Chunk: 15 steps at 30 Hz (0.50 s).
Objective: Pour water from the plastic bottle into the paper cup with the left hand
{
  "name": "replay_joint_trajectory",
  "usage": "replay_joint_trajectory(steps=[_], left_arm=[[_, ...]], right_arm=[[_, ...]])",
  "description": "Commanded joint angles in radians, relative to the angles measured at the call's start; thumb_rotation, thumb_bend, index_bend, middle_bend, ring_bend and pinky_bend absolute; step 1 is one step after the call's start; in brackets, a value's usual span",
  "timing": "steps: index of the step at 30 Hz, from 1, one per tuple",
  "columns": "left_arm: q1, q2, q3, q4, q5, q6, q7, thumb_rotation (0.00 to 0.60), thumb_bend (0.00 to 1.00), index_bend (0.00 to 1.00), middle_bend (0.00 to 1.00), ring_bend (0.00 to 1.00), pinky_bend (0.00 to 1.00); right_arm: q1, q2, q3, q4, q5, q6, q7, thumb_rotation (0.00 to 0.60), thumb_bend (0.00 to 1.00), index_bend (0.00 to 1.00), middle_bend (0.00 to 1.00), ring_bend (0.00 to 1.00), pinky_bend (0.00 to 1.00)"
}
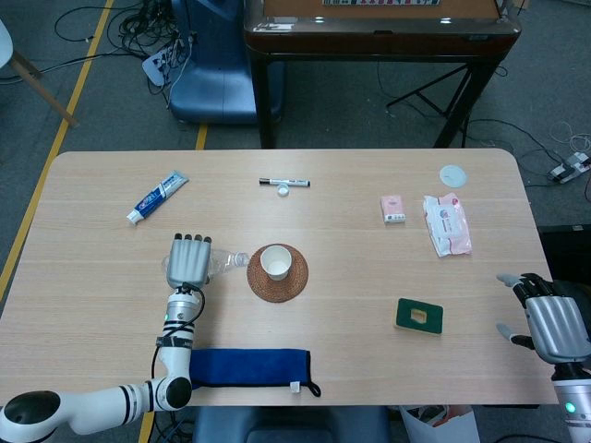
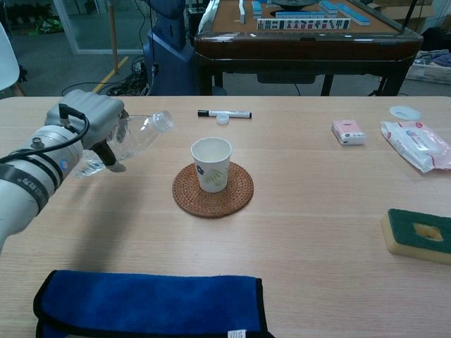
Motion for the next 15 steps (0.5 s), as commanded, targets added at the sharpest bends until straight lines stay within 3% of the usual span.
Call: replay_joint_trajectory(steps=[1,6,15], left_arm=[[-0.010,-0.013,-0.001,0.011,-0.009,0.014,0.026,0.600,0.02,0.75,0.86,0.52,0.37],[-0.021,-0.029,0.013,0.031,-0.010,0.024,0.078,0.600,0.02,0.75,0.86,0.52,0.37],[-0.052,-0.078,-0.022,0.084,-0.048,0.037,0.135,0.600,0.02,0.75,0.87,0.52,0.37]], right_arm=[[-0.002,0.001,-0.001,-0.001,-0.002,0.003,0.000,0.600,0.01,0.27,0.33,0.22,0.33],[-0.006,0.004,-0.001,-0.001,-0.004,0.008,0.006,0.600,0.01,0.27,0.33,0.22,0.33],[-0.001,0.008,0.002,0.002,0.000,-0.004,0.018,0.600,0.01,0.27,0.33,0.22,0.33]])
